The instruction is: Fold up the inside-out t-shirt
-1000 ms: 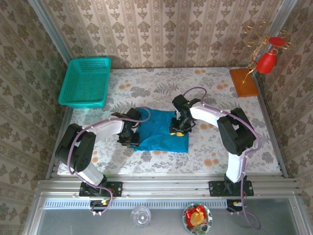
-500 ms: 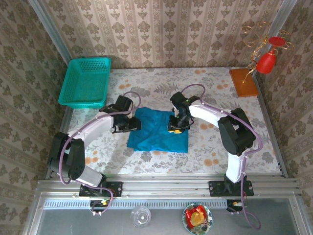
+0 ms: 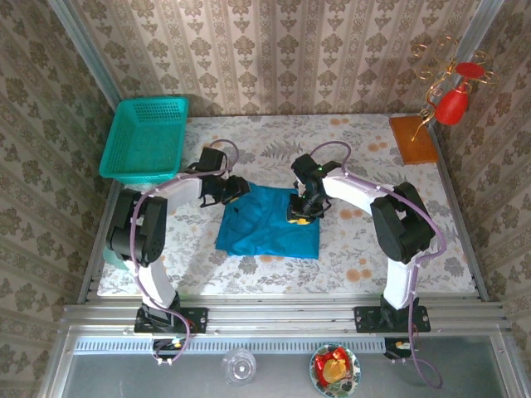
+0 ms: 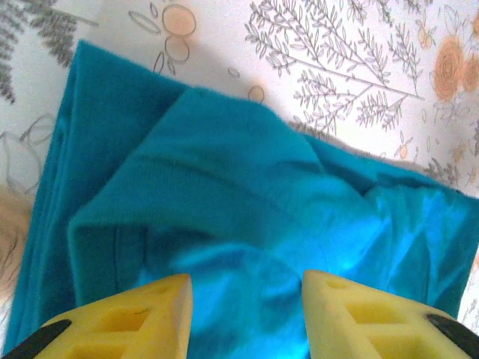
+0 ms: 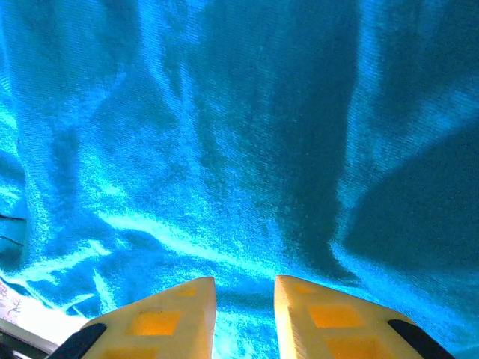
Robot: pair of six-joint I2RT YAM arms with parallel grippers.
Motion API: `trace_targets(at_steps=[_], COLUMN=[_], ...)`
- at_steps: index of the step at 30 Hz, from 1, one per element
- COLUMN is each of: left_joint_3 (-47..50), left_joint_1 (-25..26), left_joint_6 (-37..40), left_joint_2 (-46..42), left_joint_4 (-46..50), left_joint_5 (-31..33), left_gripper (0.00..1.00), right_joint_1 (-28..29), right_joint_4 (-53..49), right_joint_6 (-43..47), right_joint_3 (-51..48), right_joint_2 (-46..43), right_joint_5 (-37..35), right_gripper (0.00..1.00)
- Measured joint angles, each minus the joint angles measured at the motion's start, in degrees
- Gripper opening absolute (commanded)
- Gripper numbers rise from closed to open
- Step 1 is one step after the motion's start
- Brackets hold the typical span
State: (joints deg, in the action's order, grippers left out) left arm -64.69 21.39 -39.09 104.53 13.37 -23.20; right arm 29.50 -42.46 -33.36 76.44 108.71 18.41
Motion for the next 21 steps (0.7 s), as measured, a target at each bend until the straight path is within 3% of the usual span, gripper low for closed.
trace_targets(at_steps=[7,16,21], left_joint_3=[-1.01,-2.25,-3.34], left_joint_1=[-0.09,-0.92,-2.64], left_joint_6=[-2.82,-3.76,-2.51], left_joint_2=[3.43,4.39,4.39], left_joint_4=[-4.02,-5.73,-4.76], left_joint_5=[0.5,1.44,2.01], left_gripper=[0.3,0.05,0.0], right_joint_1=[0.02,0.04,-0.11], right_joint_4=[0.02,1.03,1.64], right_joint_6=[-0.02,-0.02,-0.02], right_joint_3=[-0.02,-3.78,-5.49], right_joint_2=[0.0,0.0,0.0], right_joint_5=[0.04,0.33,-0.13], right_gripper=[0.28,0.27,0.26])
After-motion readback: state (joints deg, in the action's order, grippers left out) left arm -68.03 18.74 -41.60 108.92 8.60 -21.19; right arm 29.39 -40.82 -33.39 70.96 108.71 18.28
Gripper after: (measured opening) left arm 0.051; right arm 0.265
